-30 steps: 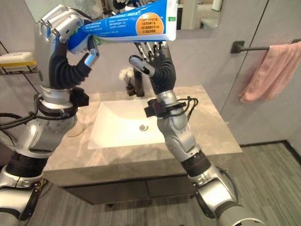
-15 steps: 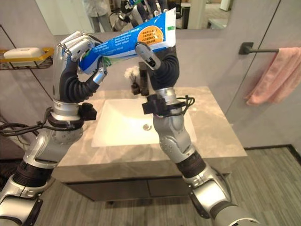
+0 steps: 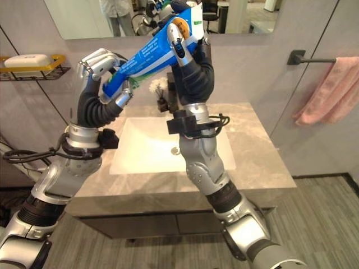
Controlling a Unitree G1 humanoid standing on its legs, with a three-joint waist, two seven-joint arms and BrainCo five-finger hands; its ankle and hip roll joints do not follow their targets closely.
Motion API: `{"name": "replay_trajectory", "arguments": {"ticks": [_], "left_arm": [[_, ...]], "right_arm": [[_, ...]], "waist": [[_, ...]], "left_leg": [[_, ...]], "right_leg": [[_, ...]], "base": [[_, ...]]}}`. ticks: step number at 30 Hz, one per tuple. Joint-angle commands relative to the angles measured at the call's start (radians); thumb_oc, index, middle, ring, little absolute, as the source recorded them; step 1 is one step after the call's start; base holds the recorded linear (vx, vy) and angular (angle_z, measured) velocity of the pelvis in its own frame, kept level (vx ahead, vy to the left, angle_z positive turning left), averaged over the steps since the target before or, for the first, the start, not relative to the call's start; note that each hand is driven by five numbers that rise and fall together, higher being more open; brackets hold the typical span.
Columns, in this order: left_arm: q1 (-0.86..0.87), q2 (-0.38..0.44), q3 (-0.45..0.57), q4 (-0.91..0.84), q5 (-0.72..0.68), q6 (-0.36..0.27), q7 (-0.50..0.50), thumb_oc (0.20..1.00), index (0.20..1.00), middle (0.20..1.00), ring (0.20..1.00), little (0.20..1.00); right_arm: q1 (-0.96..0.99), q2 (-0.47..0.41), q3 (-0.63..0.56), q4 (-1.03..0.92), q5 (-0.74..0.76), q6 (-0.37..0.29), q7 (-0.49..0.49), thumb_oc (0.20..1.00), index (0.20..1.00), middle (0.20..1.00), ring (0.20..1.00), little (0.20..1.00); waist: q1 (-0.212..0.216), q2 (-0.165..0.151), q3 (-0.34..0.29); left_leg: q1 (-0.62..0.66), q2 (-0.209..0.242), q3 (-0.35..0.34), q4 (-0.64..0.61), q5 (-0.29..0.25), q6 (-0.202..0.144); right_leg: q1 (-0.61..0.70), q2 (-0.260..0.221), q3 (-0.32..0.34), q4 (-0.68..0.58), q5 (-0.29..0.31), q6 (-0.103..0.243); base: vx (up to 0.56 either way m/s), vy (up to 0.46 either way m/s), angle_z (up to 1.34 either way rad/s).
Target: Put brush and paste in cup on sink, flatten towel.
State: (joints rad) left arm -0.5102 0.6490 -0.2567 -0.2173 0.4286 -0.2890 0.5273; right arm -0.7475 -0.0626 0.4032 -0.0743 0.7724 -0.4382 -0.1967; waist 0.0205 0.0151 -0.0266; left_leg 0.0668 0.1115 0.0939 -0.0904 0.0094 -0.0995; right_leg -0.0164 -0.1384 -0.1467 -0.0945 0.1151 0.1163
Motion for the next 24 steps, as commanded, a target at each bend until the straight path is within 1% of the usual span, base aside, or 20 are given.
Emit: {"name": "replay_trajectory", "arguments": {"ticks": [1,5,7,8,10,11,12,13,14,15,17,20,21,22,23,24], "left_arm": [[-0.074,0.009,0.019,-0.038,-0.066,-0.005,0.015,1.000,1.000,1.000,1.000,1.000],[-0.032,0.014,0.055,-0.076,-0.067,-0.006,0.026,1.000,1.000,1.000,1.000,1.000],[0.007,0.028,0.084,-0.101,-0.068,-0.007,0.025,1.000,1.000,1.000,1.000,1.000],[0.037,0.040,0.105,-0.121,-0.073,-0.016,0.026,1.000,1.000,1.000,1.000,1.000],[0.094,0.064,0.142,-0.155,-0.088,-0.032,0.020,1.000,1.000,1.000,1.000,1.000],[0.131,0.081,0.164,-0.175,-0.144,-0.062,0.004,1.000,1.000,1.000,1.000,1.000],[0.175,0.071,0.187,-0.181,-0.212,-0.084,0.006,1.000,1.000,1.000,1.000,1.000],[0.215,0.062,0.210,-0.170,-0.234,-0.083,0.021,1.000,1.000,1.000,1.000,1.000],[0.309,0.075,0.245,-0.138,-0.257,-0.095,0.013,1.000,1.000,1.000,1.000,1.000],[0.313,0.076,0.248,-0.140,-0.260,-0.097,0.010,1.000,1.000,1.000,1.000,1.000],[0.414,0.068,0.295,-0.078,-0.325,-0.102,-0.005,1.000,1.000,1.000,1.000,1.000],[0.539,0.066,0.358,0.026,-0.374,-0.092,-0.020,1.000,1.000,1.000,1.000,1.000],[0.572,0.056,0.369,0.076,-0.393,-0.084,-0.019,1.000,1.000,1.000,1.000,1.000],[0.575,0.056,0.378,0.084,-0.403,-0.087,-0.025,1.000,1.000,1.000,1.000,1.000],[0.595,0.050,0.380,0.133,-0.409,-0.077,-0.030,1.000,1.000,1.000,1.000,1.000],[0.606,0.038,0.373,0.177,-0.423,-0.066,-0.037,1.000,1.000,1.000,1.000,1.000]], "right_arm": [[-0.085,0.029,-0.047,-0.036,0.011,-0.045,-0.008,0.200,0.200,0.200,0.200,0.200],[-0.080,0.029,-0.072,-0.027,0.003,-0.054,-0.032,0.200,0.200,0.200,0.200,0.200],[-0.079,0.027,-0.084,-0.022,0.001,-0.058,-0.038,0.200,0.200,0.200,0.200,0.200],[-0.081,0.017,-0.093,-0.022,-0.006,-0.058,-0.042,0.200,0.200,0.200,0.200,0.200],[-0.087,0.002,-0.103,-0.018,-0.031,-0.059,-0.054,0.200,0.200,0.200,0.200,0.200],[-0.097,-0.009,-0.120,-0.014,-0.061,-0.059,-0.077,0.200,0.200,0.200,0.200,0.200],[-0.105,-0.010,-0.127,-0.005,-0.072,-0.057,-0.088,0.200,0.200,0.200,0.200,0.200],[-0.111,-0.008,-0.132,0.005,-0.076,-0.059,-0.098,0.200,0.200,0.200,0.200,0.200],[-0.129,-0.027,-0.159,0.021,-0.095,-0.061,-0.121,0.200,0.200,0.200,0.200,0.200],[-0.129,-0.025,-0.158,0.021,-0.095,-0.061,-0.122,0.200,0.200,0.200,0.200,0.200],[-0.144,-0.046,-0.182,0.027,-0.116,-0.056,-0.137,0.200,0.200,0.200,0.200,0.200],[-0.152,-0.089,-0.227,0.034,-0.136,-0.061,-0.157,0.200,0.200,0.200,0.200,0.200],[-0.155,-0.101,-0.233,0.039,-0.141,-0.062,-0.160,0.200,0.200,0.200,0.200,0.200],[-0.153,-0.109,-0.241,0.040,-0.144,-0.064,-0.164,0.200,0.200,0.200,0.200,0.200],[-0.152,-0.117,-0.248,0.040,-0.143,-0.066,-0.162,0.200,0.200,0.200,0.200,0.200],[-0.157,-0.124,-0.254,0.041,-0.147,-0.067,-0.163,0.200,0.200,0.200,0.200,0.200]], "waist": [[0.007,-0.029,-0.020],[0.018,-0.028,-0.014],[0.032,-0.029,-0.010],[0.043,-0.032,-0.004],[0.057,-0.033,-0.001],[0.068,-0.035,0.001],[0.077,-0.038,0.003],[0.087,-0.041,0.006],[0.114,-0.047,0.013],[0.112,-0.048,0.012],[0.144,-0.056,0.019],[0.198,-0.068,0.032],[0.218,-0.074,0.037],[0.223,-0.076,0.038],[0.239,-0.081,0.040],[0.250,-0.086,0.041]], "left_leg": [[0.003,-0.020,-0.017,0.003,-0.014,0.029],[-0.004,-0.021,-0.024,0.003,-0.011,0.028],[-0.009,-0.021,-0.030,0.003,-0.008,0.027],[-0.016,-0.022,-0.035,0.003,0.002,0.028],[-0.018,-0.024,-0.045,0.003,-0.006,0.027],[-0.024,-0.026,-0.050,0.003,-0.002,0.028],[-0.028,-0.028,-0.055,0.003,0.000,0.028],[-0.031,-0.030,-0.060,0.003,0.000,0.028],[-0.042,-0.033,-0.075,0.003,0.004,0.028],[-0.043,-0.033,-0.076,0.003,0.005,0.028],[-0.061,-0.038,-0.099,0.003,0.014,0.027],[-0.092,-0.047,-0.148,0.003,0.029,0.023],[-0.102,-0.047,-0.165,0.003,0.029,0.019],[-0.117,-0.051,-0.178,0.003,0.039,0.020],[-0.121,-0.053,-0.192,0.003,0.035,0.019],[-0.135,-0.058,-0.205,0.003,0.046,0.020]], "right_leg": [[0.105,-0.047,0.006,0.007,-0.065,0.029],[0.104,-0.047,0.001,0.007,-0.066,0.029],[0.104,-0.048,-0.004,0.007,-0.066,0.029],[0.101,-0.049,-0.009,0.007,-0.057,0.027],[0.107,-0.048,-0.016,0.007,-0.067,0.028],[0.106,-0.048,-0.020,0.007,-0.066,0.028],[0.106,-0.048,-0.024,0.007,-0.065,0.028],[0.108,-0.049,-0.029,0.007,-0.067,0.028],[0.109,-0.049,-0.041,0.007,-0.069,0.028],[0.109,-0.049,-0.042,0.007,-0.069,0.028],[0.110,-0.051,-0.063,0.007,-0.070,0.028],[0.116,-0.052,-0.108,0.007,-0.074,0.027],[0.121,-0.052,-0.126,0.007,-0.081,0.028],[0.117,-0.054,-0.138,0.007,-0.076,0.028],[0.124,-0.053,-0.154,0.007,-0.084,0.028],[0.121,-0.054,-0.167,0.007,-0.078,0.029]], "base": [[0.04,-0.005,0.02],[0.00,0.000,0.00],[-0.02,-0.003,0.00],[0.00,-0.006,0.07],[0.02,-0.006,0.23],[0.00,-0.004,0.23],[0.00,-0.003,0.12],[0.01,-0.008,0.14],[0.00,-0.008,0.20],[0.00,-0.008,0.28],[-0.01,-0.013,0.24],[-0.01,-0.027,0.41],[-0.02,-0.029,0.43],[0.01,-0.033,0.40],[-0.01,-0.020,0.51],[0.01,-0.018,0.44]]}}
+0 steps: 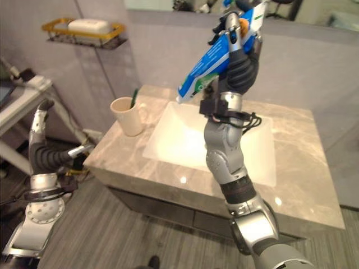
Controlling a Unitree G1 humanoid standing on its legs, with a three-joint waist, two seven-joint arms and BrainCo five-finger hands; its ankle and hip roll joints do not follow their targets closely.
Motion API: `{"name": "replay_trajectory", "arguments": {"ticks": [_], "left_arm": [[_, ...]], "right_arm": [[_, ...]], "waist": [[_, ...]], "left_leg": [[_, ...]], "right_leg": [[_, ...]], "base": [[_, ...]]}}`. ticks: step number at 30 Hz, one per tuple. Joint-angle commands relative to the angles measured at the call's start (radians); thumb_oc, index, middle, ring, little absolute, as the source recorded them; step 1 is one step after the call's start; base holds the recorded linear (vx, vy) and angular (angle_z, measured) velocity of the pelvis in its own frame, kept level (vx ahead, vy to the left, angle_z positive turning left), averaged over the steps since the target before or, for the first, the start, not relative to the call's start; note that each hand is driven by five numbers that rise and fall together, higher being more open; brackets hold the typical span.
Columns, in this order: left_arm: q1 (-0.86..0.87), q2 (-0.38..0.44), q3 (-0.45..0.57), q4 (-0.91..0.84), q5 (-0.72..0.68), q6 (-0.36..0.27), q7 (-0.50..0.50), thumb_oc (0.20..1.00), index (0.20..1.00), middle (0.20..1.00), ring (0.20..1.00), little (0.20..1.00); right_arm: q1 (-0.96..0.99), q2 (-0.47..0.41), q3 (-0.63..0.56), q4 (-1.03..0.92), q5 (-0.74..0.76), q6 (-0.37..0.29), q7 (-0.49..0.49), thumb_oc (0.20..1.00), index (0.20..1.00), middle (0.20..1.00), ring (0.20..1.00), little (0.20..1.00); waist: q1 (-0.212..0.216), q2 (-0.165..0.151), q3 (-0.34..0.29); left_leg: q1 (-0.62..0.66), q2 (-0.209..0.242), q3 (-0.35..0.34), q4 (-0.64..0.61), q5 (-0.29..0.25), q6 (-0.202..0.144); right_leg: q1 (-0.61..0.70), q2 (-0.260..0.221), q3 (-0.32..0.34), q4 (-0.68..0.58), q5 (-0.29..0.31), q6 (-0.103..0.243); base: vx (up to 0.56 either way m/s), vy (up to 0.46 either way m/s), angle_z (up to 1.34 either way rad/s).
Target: Put brush and paste in cup on sink, flatten towel.
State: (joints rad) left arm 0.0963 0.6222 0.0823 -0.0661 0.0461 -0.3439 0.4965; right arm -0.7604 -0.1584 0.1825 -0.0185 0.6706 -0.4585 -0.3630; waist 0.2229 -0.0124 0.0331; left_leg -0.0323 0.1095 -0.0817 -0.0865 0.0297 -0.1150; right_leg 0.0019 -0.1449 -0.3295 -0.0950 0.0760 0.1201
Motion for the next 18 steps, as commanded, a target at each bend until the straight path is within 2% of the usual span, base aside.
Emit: {"name": "replay_trajectory", "arguments": {"ticks": [1,3,4,6,8,11,12,13,14,15,18], "left_arm": [[-0.004,0.065,0.031,0.029,-0.042,-0.012,-0.007,1.000,1.000,1.000,1.000,1.000],[0.041,0.038,0.029,0.172,-0.084,0.017,-0.034,1.000,1.000,1.000,1.000,1.000],[0.037,0.039,0.026,0.177,-0.085,0.015,-0.033,1.000,1.000,1.000,1.000,1.000],[0.046,0.020,-0.013,0.369,-0.067,0.056,-0.047,1.000,1.000,1.000,1.000,1.000],[0.052,0.005,-0.038,0.470,-0.062,0.079,-0.067,1.000,1.000,1.000,1.000,1.000],[0.039,-0.036,-0.073,0.636,-0.120,0.093,-0.095,1.000,1.000,1.000,1.000,1.000],[0.035,-0.068,-0.078,0.695,-0.182,0.104,-0.113,1.000,1.000,1.000,1.000,1.000],[0.015,-0.120,-0.065,0.818,-0.314,0.117,-0.130,1.000,1.000,1.000,1.000,1.000],[0.009,-0.125,-0.107,0.899,-0.264,0.140,-0.149,1.000,1.000,1.000,1.000,1.000],[0.004,-0.129,-0.120,0.901,-0.255,0.133,-0.148,1.000,1.000,1.000,1.000,1.000],[-0.031,-0.180,-0.142,1.103,-0.313,0.155,-0.181,1.000,1.000,1.000,1.000,1.000]], "right_arm": [[-0.144,-0.029,-0.034,-0.014,-0.045,-0.047,0.003,0.200,0.200,0.200,0.200,0.200],[-0.151,-0.041,-0.045,-0.010,-0.038,-0.049,0.007,0.200,0.200,0.200,0.200,0.200],[-0.151,-0.042,-0.045,-0.009,-0.037,-0.049,0.007,0.200,0.200,0.200,0.200,0.200],[-0.160,-0.048,-0.046,-0.005,-0.037,-0.046,0.014,0.200,0.200,0.200,0.200,0.200],[-0.169,-0.053,-0.040,0.001,-0.034,-0.045,0.020,0.200,0.200,0.200,0.200,0.200],[-0.192,-0.058,-0.038,0.022,-0.038,-0.045,0.016,0.200,0.200,0.200,0.200,0.200],[-0.203,-0.059,-0.034,0.030,-0.040,-0.044,0.014,0.200,0.200,0.200,0.200,0.200],[-0.222,-0.053,-0.022,0.041,-0.042,-0.039,0.014,0.200,0.200,0.200,0.200,0.200],[-0.237,-0.052,-0.023,0.053,-0.044,-0.043,0.011,0.200,0.200,0.200,0.200,0.200],[-0.248,-0.046,-0.022,0.073,-0.041,-0.043,0.009,0.200,0.200,0.200,0.200,0.200],[-0.312,-0.027,-0.015,0.117,-0.036,-0.052,-0.001,0.200,0.200,0.200,0.200,0.200]], "waist": [[0.046,-0.059,-0.020],[0.082,-0.071,-0.008],[0.080,-0.072,-0.010],[0.107,-0.085,-0.001],[0.122,-0.093,0.001],[0.134,-0.100,0.007],[0.137,-0.103,0.008],[0.137,-0.106,0.007],[0.131,-0.108,0.011],[0.133,-0.109,0.012],[0.134,-0.115,0.015]], "left_leg": [[-0.038,-0.057,-0.033,-0.001,0.026,0.036],[-0.060,-0.067,-0.065,-0.001,0.034,0.036],[-0.062,-0.068,-0.068,-0.001,0.035,0.036],[-0.079,-0.076,-0.092,-0.001,0.041,0.038],[-0.087,-0.079,-0.103,-0.001,0.039,0.037],[-0.105,-0.087,-0.116,-0.001,0.049,0.042],[-0.110,-0.089,-0.117,-0.001,0.050,0.043],[-0.114,-0.089,-0.115,-0.001,0.053,0.043],[-0.113,-0.085,-0.110,-0.001,0.047,0.042],[-0.120,-0.087,-0.111,-0.001,0.053,0.044],[-0.130,-0.089,-0.110,-0.001,0.055,0.045]], "right_leg": [[0.102,-0.049,0.012,0.008,-0.039,0.025],[0.107,-0.048,-0.023,0.008,-0.044,0.026],[0.106,-0.048,-0.026,0.008,-0.045,0.027],[0.111,-0.049,-0.050,0.008,-0.050,0.029],[0.111,-0.049,-0.063,0.008,-0.054,0.030],[0.105,-0.051,-0.074,0.008,-0.049,0.033],[0.102,-0.051,-0.076,0.008,-0.049,0.034],[0.098,-0.051,-0.077,0.008,-0.047,0.035],[0.097,-0.050,-0.071,0.008,-0.049,0.035],[0.090,-0.051,-0.070,0.008,-0.044,0.036],[0.078,-0.052,-0.065,0.008,-0.039,0.036]], "base": [[-0.01,-0.004,0.51],[0.01,-0.010,0.43],[0.04,-0.021,0.27],[0.03,-0.004,0.33],[0.01,0.009,0.32],[0.01,0.024,0.14],[0.01,0.027,0.14],[0.02,0.024,0.17],[0.00,0.033,0.20],[0.00,0.033,0.13],[0.00,0.024,0.01]]}}
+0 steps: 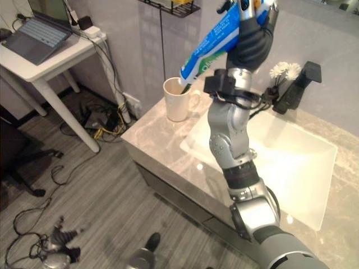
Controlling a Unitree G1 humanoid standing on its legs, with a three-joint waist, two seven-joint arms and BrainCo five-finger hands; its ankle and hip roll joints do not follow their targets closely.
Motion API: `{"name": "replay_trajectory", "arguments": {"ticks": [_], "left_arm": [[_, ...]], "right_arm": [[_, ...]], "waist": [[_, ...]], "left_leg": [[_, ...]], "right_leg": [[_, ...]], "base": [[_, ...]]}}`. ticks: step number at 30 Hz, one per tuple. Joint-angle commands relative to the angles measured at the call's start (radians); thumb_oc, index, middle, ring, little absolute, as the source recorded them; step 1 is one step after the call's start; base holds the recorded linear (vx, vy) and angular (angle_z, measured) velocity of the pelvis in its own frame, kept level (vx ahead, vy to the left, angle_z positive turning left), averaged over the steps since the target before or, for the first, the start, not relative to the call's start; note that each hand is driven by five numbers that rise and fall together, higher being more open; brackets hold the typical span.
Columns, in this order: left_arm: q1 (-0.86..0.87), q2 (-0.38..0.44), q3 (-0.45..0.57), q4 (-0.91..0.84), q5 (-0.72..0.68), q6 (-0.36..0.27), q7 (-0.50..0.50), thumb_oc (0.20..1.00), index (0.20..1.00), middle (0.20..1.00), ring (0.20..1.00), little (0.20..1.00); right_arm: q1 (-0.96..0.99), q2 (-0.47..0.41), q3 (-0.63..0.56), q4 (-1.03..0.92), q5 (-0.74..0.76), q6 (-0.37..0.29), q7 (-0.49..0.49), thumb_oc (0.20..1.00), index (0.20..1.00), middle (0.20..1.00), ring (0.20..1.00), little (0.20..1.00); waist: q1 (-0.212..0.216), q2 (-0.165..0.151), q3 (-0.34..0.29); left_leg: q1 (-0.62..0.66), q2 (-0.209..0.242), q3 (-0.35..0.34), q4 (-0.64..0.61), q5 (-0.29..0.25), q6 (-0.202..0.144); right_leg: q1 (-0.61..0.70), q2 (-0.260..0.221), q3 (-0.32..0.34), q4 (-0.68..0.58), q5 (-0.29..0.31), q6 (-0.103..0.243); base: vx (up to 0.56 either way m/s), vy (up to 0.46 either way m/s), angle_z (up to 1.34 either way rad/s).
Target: Put brush and paste in cup on sink, flatten towel.
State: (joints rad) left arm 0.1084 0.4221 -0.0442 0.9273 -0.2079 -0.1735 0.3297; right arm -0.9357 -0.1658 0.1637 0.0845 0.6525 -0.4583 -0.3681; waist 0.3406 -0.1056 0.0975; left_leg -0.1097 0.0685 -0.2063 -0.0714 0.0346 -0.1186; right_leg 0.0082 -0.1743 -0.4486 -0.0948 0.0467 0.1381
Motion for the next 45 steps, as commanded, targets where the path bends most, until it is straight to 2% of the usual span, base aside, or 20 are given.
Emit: {"name": "replay_trajectory", "arguments": {"ticks": [1,3,4,12,22,27,40,45], "left_arm": [[-0.054,0.009,-0.034,0.163,-0.039,-0.001,-0.022,1.000,1.000,1.000,1.000,1.000],[-0.063,0.001,-0.041,0.192,-0.027,0.005,-0.027,1.000,1.000,1.000,1.000,1.000],[-0.070,-0.014,-0.066,0.275,0.019,0.024,-0.040,1.000,1.000,1.000,1.000,1.000],[-0.072,-0.038,-0.084,0.382,0.085,0.063,-0.079,1.000,1.000,1.000,1.000,1.000],[-0.147,-0.032,-0.168,0.276,0.038,0.016,-0.066,1.000,1.000,1.000,1.000,1.000],[-0.165,-0.026,-0.217,0.246,0.063,0.005,-0.058,1.000,1.000,1.000,1.000,1.000],[-0.161,-0.020,-0.194,0.311,0.076,0.020,-0.056,1.000,1.000,1.000,1.000,1.000],[-0.158,-0.023,-0.211,0.272,0.066,0.008,-0.060,1.000,1.000,1.000,1.000,1.000]], "right_arm": [[-0.153,-0.012,0.012,0.025,-0.018,-0.052,0.004,0.200,0.200,0.200,0.200,0.200],[-0.160,-0.015,0.016,0.030,-0.017,-0.053,0.005,0.200,0.200,0.200,0.200,0.200],[-0.182,-0.008,0.025,0.038,-0.028,-0.050,0.002,0.200,0.200,0.200,0.200,0.200],[-0.215,-0.023,0.040,0.044,-0.045,-0.037,0.009,0.200,0.200,0.200,0.200,0.200],[-0.221,-0.038,0.034,0.015,-0.058,-0.042,-0.018,0.200,0.200,0.200,0.200,0.200],[-0.240,-0.047,0.023,0.038,-0.076,-0.046,-0.050,0.200,0.200,0.200,0.200,0.200],[-0.292,-0.113,0.002,0.113,-0.140,-0.035,-0.106,0.200,0.200,0.200,0.200,0.200],[-0.300,-0.140,-0.002,0.136,-0.173,-0.023,-0.120,0.200,0.200,0.200,0.200,0.200]], "waist": [[0.015,-0.025,-0.047],[0.014,-0.027,-0.047],[0.016,-0.030,-0.041],[0.032,-0.037,-0.026],[0.040,-0.060,0.019],[0.049,-0.062,0.037],[0.066,-0.059,0.040],[0.067,-0.054,0.040]], "left_leg": [[-0.052,-0.047,0.018,-0.016,0.045,0.047],[-0.061,-0.050,0.017,-0.016,0.052,0.050],[-0.064,-0.053,0.019,-0.016,0.051,0.051],[-0.092,-0.066,0.022,-0.016,0.053,0.058],[-0.152,-0.088,-0.008,-0.016,0.061,0.061],[-0.173,-0.107,-0.028,-0.016,0.065,0.067],[-0.201,-0.145,-0.059,-0.016,0.071,0.079],[-0.202,-0.155,-0.069,-0.016,0.070,0.085]], "right_leg": [[0.071,-0.022,0.057,0.008,-0.013,0.018],[0.062,-0.024,0.056,0.008,-0.006,0.019],[0.057,-0.025,0.060,0.008,-0.004,0.020],[0.032,-0.035,0.065,0.008,0.011,0.027],[-0.003,-0.038,0.052,0.008,0.019,0.032],[-0.002,-0.047,0.032,0.008,0.032,0.040],[0.005,-0.069,-0.004,0.008,0.053,0.054],[0.010,-0.073,-0.013,0.008,0.060,0.056]], "base": [[0.01,0.037,0.00],[0.00,0.023,0.01],[0.01,0.030,0.01],[0.02,0.040,-0.07],[0.02,0.018,0.02],[0.02,0.020,0.13],[0.03,0.021,0.09],[0.03,0.025,0.16]]}}
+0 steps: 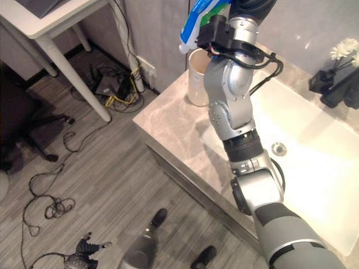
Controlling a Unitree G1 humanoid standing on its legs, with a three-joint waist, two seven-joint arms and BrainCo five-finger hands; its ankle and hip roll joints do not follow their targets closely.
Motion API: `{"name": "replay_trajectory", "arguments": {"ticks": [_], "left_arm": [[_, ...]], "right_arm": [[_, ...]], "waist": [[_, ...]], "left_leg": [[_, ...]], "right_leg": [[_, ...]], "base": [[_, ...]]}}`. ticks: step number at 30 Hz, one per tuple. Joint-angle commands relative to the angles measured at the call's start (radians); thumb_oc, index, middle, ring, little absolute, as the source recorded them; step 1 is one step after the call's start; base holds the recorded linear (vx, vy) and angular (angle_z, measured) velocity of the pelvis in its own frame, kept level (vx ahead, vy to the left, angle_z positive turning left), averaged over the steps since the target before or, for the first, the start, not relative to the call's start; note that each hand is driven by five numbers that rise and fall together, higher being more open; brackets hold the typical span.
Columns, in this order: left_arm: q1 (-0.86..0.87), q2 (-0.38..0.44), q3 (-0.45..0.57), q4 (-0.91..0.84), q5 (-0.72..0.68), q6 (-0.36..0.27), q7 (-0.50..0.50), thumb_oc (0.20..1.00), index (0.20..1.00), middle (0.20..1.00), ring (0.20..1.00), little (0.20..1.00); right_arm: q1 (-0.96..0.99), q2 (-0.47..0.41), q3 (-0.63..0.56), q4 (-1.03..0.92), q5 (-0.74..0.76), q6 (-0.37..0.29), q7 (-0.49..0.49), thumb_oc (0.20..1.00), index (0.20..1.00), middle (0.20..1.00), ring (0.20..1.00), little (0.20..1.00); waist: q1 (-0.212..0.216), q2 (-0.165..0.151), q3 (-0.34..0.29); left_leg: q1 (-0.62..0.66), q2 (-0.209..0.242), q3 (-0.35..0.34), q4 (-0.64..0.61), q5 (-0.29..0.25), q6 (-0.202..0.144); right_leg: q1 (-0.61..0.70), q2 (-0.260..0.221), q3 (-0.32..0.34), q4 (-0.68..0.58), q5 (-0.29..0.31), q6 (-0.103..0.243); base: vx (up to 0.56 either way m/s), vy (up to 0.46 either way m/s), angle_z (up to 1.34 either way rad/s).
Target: Put brush and paste in cup on sink, flatten towel.
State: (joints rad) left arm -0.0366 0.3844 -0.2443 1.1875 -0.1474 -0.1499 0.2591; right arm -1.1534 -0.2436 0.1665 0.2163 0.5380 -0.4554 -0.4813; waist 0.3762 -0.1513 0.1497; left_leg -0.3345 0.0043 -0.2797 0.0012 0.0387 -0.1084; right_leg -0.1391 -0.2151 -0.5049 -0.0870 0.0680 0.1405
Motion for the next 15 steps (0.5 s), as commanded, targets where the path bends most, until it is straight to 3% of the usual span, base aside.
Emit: {"name": "replay_trajectory", "arguments": {"ticks": [1,15], "left_arm": [[-0.017,0.019,-0.019,-0.004,0.004,-0.020,0.007,1.000,1.000,1.000,1.000,1.000],[-0.033,0.012,-0.035,-0.018,0.007,-0.026,-0.001,1.000,1.000,1.000,1.000,1.000]], "right_arm": [[-0.089,-0.074,0.000,0.012,-0.073,-0.021,-0.009,0.200,0.200,0.200,0.200,0.200],[-0.064,-0.089,0.033,0.024,-0.084,-0.017,0.012,0.200,0.200,0.200,0.200,0.200]], "waist": [[0.029,-0.009,-0.013],[0.011,-0.017,-0.015]], "left_leg": [[0.022,-0.094,0.002,-0.089,0.066,0.076],[0.021,-0.107,0.007,-0.089,0.060,0.081]], "right_leg": [[0.158,-0.032,0.045,0.000,0.040,0.054],[0.157,-0.039,0.053,0.000,0.050,0.059]], "base": [[0.02,0.023,0.07],[0.00,0.002,0.00]]}}
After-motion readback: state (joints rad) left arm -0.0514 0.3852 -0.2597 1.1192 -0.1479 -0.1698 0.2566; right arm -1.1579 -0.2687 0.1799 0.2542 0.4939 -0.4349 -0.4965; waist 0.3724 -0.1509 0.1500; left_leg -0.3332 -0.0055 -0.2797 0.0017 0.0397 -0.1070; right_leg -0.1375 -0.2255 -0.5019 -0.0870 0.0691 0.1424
